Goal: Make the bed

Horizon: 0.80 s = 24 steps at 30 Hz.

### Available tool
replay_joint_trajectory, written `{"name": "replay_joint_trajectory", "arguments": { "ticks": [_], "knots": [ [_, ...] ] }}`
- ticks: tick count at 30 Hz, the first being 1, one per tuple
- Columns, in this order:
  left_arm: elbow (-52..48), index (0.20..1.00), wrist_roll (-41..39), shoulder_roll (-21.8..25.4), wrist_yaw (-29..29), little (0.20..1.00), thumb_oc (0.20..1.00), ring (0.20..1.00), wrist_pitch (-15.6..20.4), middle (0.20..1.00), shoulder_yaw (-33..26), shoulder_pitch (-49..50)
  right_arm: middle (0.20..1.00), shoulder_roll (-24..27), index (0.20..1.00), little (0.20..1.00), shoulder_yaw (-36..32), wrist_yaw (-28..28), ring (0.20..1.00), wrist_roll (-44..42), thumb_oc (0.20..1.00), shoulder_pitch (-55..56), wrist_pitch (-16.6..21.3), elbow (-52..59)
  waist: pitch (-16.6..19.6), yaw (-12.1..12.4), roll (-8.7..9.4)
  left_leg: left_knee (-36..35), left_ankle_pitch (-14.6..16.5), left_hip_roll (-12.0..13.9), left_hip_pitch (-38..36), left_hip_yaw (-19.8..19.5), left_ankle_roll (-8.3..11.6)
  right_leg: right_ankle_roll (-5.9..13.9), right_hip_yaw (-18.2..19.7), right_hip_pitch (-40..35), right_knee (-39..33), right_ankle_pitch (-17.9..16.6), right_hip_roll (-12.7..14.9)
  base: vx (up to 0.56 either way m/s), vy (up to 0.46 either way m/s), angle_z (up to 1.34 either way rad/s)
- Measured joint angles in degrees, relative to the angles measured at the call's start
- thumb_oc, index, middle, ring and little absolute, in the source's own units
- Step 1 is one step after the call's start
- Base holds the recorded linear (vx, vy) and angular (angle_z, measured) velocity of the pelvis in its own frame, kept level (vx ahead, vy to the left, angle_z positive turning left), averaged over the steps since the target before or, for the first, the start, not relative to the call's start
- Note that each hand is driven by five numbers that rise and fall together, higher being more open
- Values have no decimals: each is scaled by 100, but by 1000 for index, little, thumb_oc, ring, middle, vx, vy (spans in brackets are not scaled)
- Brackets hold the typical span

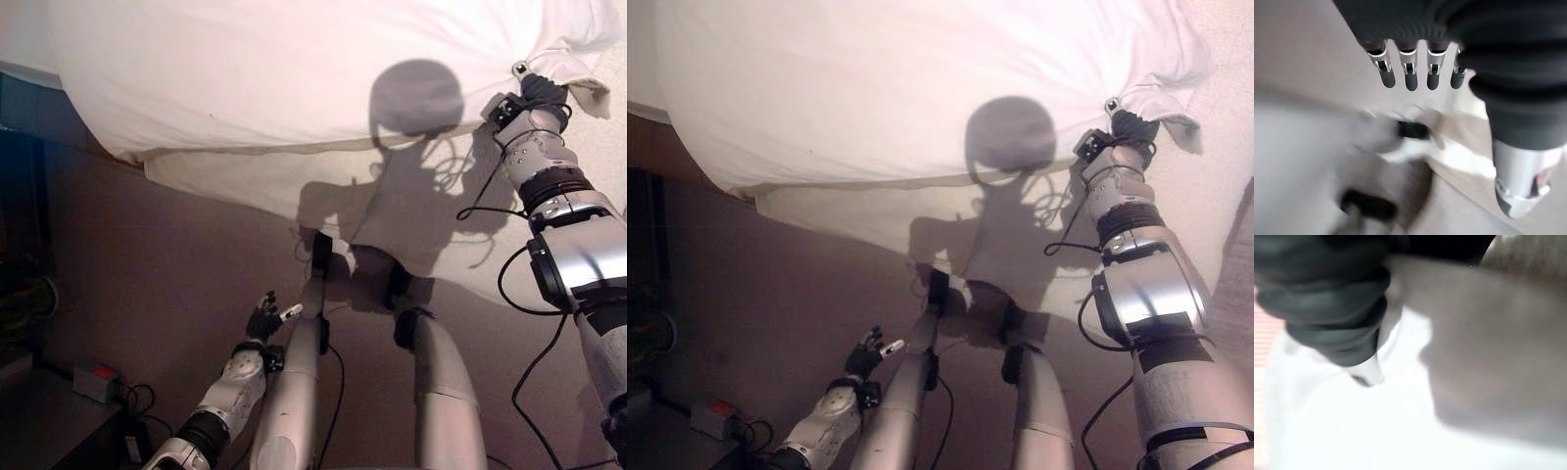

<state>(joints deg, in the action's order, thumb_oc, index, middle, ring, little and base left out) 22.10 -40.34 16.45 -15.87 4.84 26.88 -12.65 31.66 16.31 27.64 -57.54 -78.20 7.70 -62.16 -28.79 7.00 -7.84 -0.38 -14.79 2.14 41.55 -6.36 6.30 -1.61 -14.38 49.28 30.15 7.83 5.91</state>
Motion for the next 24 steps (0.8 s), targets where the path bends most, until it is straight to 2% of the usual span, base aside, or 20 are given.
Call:
{"name": "replay_joint_trajectory", "arguments": {
  "ticks": [3,5,7,8,12,17,18,20,24],
  "knots": [
    [-998,1000,-771,113,222,1000,1000,1000,77,1000,170,-134,200,-320,200,200,-53,44,200,-115,200,588,279,1378,1,-130,3,74,4,-46,-33,46,-9,-23,94,-42,-37,-28,17,-48,93,-6],
    [-1147,1000,-1030,121,311,1000,1000,1000,94,1000,311,-460,200,-478,200,200,36,40,200,-50,200,850,385,1830,1,-101,7,84,15,-56,-171,145,-25,-2,168,-180,-96,-66,15,-64,106,-15],
    [-1766,1000,-1240,476,415,1000,1000,1000,99,1000,663,-944,200,-464,200,200,32,46,200,144,200,1295,471,2648,1,-219,40,102,79,-79,-323,244,-101,31,272,-308,-153,-87,13,-51,103,-13],
    [-1894,1000,-1313,508,520,1000,1000,1000,139,1000,720,-1108,200,-474,200,200,41,31,200,264,200,1356,489,2786,-1,-261,45,103,116,-89,-384,316,-125,56,341,-339,-166,-107,10,-26,55,-28],
    [-1866,1000,-1774,333,629,1000,1000,1000,216,1000,916,-1663,200,-536,200,200,298,-73,200,523,200,1488,484,3255,8,-603,78,113,209,-161,-666,513,-263,234,620,-611,-413,-276,-22,-43,69,-28],
    [-1629,1000,-2599,-282,571,1000,1000,1000,219,1000,1190,-2113,200,-610,200,200,552,-128,200,720,200,1718,487,3925,-14,-742,219,108,287,-218,-839,695,-376,384,878,-804,-739,-517,-48,-43,34,-28],
    [-1399,1000,-2818,-394,525,1000,1000,1000,230,1000,1205,-2257,200,-614,200,200,668,-125,200,795,200,1735,482,3955,-31,-743,348,103,301,-214,-911,784,-397,396,927,-868,-818,-563,-56,-27,12,-15],
    [-1283,1000,-2966,-418,466,1000,1000,1000,229,1000,1196,-2344,200,-622,200,200,696,-124,200,859,200,1754,480,3957,-27,-793,433,85,302,-218,-964,785,-398,410,941,-946,-895,-593,-58,-43,16,-9],
    [-664,1000,-3715,-781,275,1000,1000,1000,430,1000,775,-2367,200,-678,200,200,692,-94,200,879,200,1759,458,3972,-49,-771,523,84,333,-231,-1062,843,-443,432,1008,-1057,-970,-639,-65,-32,1,-5]
  ]
}}
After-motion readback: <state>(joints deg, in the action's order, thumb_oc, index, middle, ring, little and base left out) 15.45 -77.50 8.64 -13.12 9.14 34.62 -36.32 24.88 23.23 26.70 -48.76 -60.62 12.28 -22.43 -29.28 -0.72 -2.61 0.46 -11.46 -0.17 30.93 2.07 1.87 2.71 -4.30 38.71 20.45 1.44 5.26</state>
